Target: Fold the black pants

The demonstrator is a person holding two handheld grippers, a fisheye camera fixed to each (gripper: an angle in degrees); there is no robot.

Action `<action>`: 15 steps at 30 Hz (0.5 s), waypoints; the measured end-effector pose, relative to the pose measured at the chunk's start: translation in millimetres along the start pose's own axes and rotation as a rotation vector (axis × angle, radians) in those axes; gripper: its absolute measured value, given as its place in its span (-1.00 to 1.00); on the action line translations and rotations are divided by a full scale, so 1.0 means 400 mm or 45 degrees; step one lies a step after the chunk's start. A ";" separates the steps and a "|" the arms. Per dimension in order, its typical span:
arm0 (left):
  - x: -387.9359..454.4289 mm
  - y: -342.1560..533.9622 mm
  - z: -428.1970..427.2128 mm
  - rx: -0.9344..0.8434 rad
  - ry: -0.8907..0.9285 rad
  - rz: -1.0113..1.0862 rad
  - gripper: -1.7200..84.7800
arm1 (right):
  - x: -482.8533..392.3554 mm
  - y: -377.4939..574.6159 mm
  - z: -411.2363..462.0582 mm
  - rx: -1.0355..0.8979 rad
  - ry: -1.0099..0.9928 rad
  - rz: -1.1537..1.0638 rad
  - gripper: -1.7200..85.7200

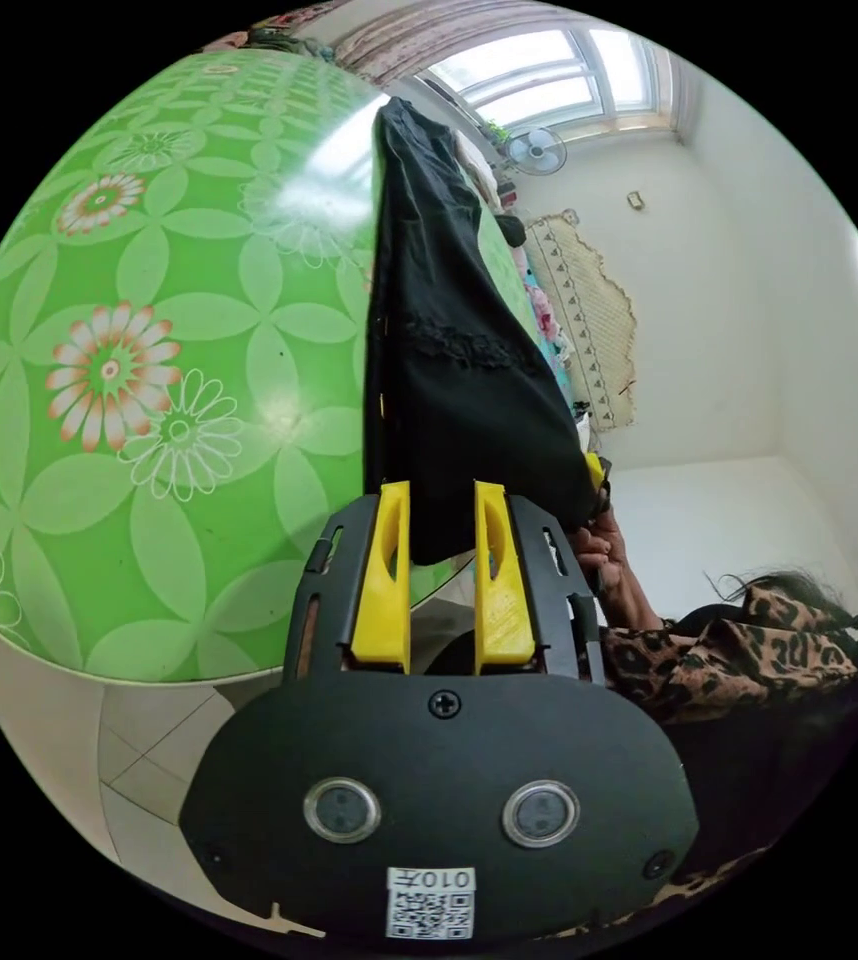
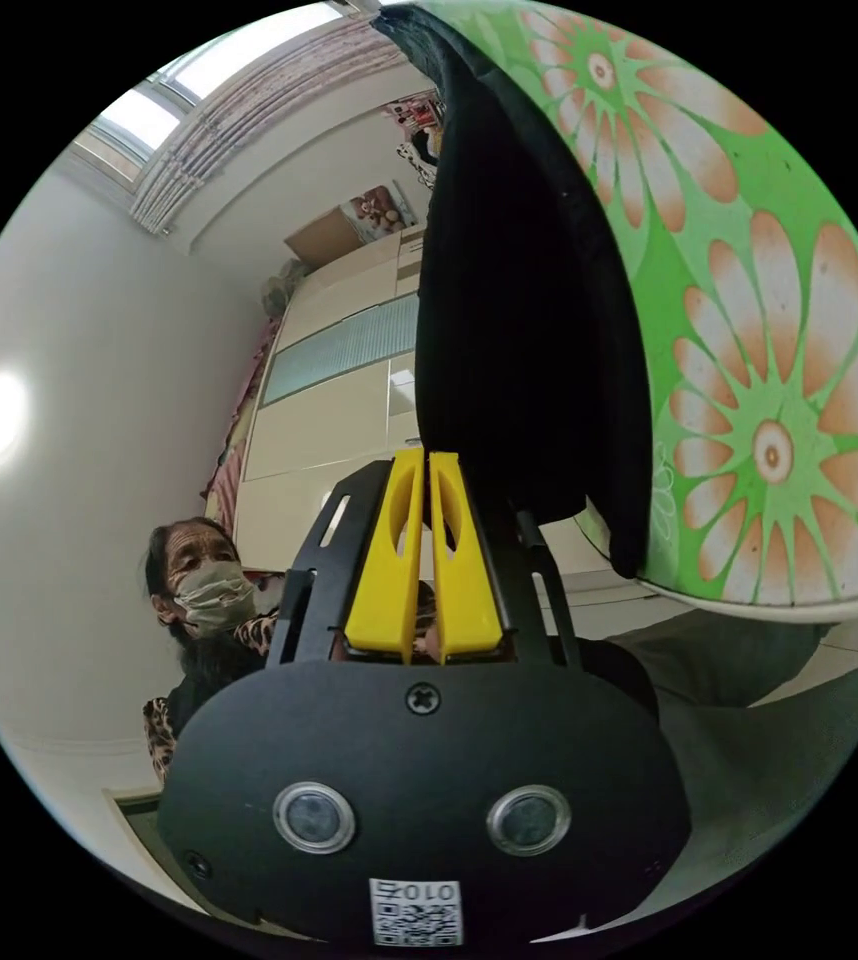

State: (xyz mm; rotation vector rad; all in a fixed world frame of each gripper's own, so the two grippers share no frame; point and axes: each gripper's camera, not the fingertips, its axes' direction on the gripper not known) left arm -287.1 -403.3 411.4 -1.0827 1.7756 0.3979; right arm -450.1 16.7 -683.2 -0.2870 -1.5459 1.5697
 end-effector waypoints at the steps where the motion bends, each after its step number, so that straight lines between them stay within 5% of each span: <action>1: -0.004 -0.003 0.003 -0.004 0.012 -0.002 -0.78 | 0.005 0.001 0.000 -0.002 -0.015 0.005 -0.89; 8: -0.046 -0.033 0.007 -0.038 0.152 0.017 -0.94 | 0.021 0.006 0.001 0.008 -0.067 0.007 -0.89; 15: -0.062 0.014 -0.188 0.290 0.313 0.025 -0.97 | 0.017 0.024 -0.008 0.030 0.040 -0.029 -0.89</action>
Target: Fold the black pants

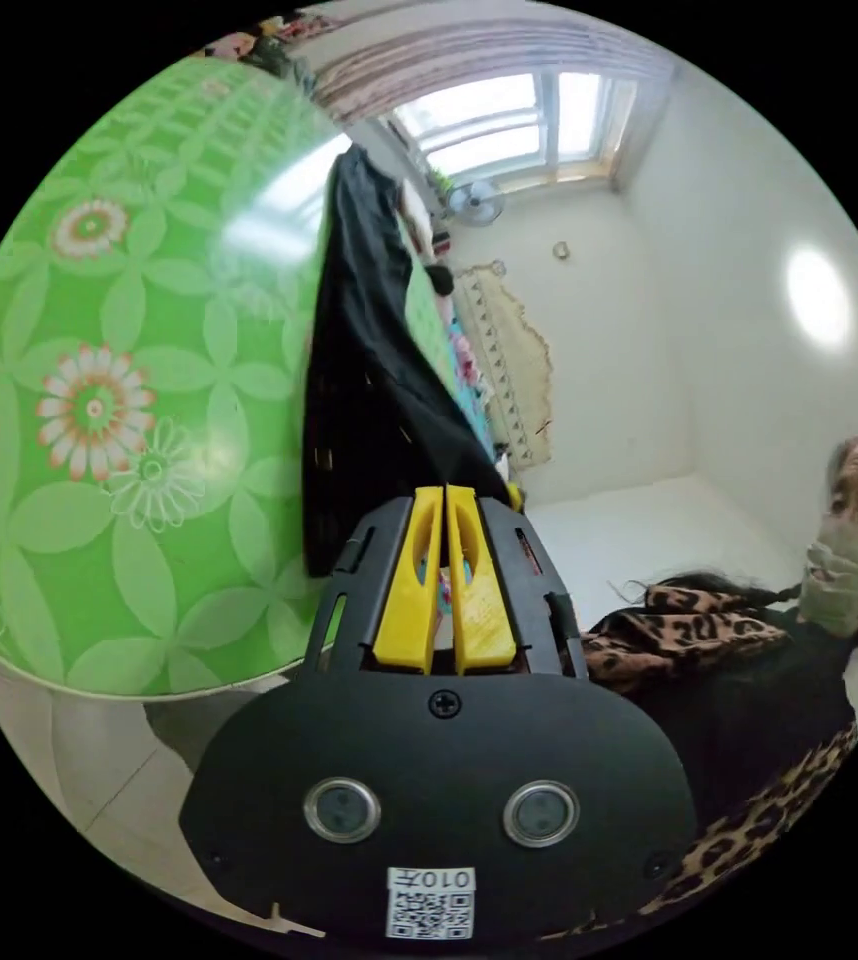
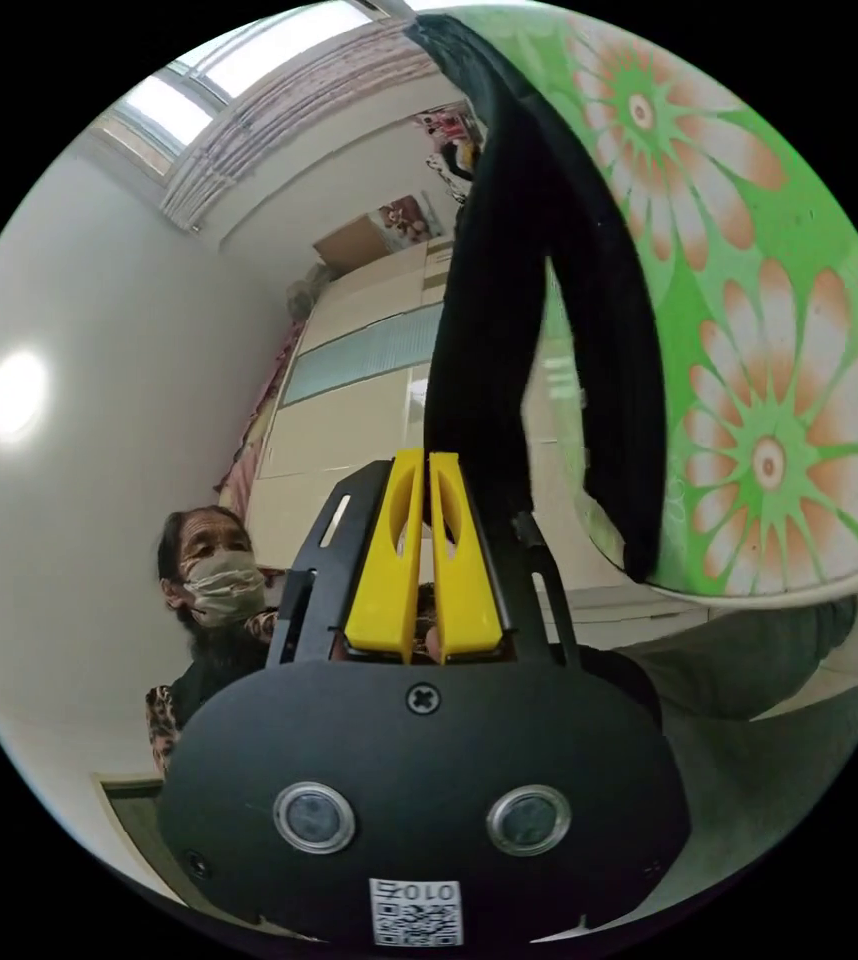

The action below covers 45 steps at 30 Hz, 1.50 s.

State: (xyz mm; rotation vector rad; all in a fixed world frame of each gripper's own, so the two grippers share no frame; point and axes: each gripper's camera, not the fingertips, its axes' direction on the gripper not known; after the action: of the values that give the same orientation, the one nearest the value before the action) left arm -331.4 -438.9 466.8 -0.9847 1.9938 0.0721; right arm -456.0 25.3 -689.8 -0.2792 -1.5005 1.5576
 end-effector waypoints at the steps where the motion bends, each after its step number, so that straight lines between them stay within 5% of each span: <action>1: -0.006 0.000 -0.005 -0.011 -0.017 -0.002 -0.97 | 0.020 0.002 0.007 -0.027 0.146 0.069 -0.89; 7: -0.121 0.021 0.024 -0.141 -0.120 -0.153 -0.97 | 0.056 0.017 0.026 0.010 0.244 0.103 -0.89; 13: -0.052 -0.004 -0.017 -0.073 0.110 -0.032 -0.97 | -0.049 0.030 0.044 0.049 0.051 -0.067 -0.89; 19: -0.143 -0.004 0.027 -0.224 -0.047 -0.136 -0.97 | -0.041 0.047 0.057 0.046 0.579 0.040 -0.89; 27: -0.114 0.005 -0.029 -0.145 0.098 -0.095 -0.97 | -0.104 0.044 0.092 0.058 0.299 -0.103 -0.89; 33: -0.214 0.023 0.041 -0.406 -0.018 -0.201 -0.96 | -0.059 0.030 0.116 0.025 0.709 0.066 -0.88; 39: -0.231 0.069 -0.015 -0.253 0.026 -0.185 -0.96 | -0.082 0.041 0.124 -0.019 0.691 -0.087 -0.82; 45: -0.244 0.121 -0.028 -0.242 0.125 -0.188 -0.96 | -0.110 0.021 0.201 -0.222 1.016 -0.253 -0.81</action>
State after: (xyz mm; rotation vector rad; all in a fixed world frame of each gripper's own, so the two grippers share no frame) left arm -342.6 -350.5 530.5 -1.2763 2.0235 0.1365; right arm -492.6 -58.8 -697.1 -0.7307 -0.9820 0.9721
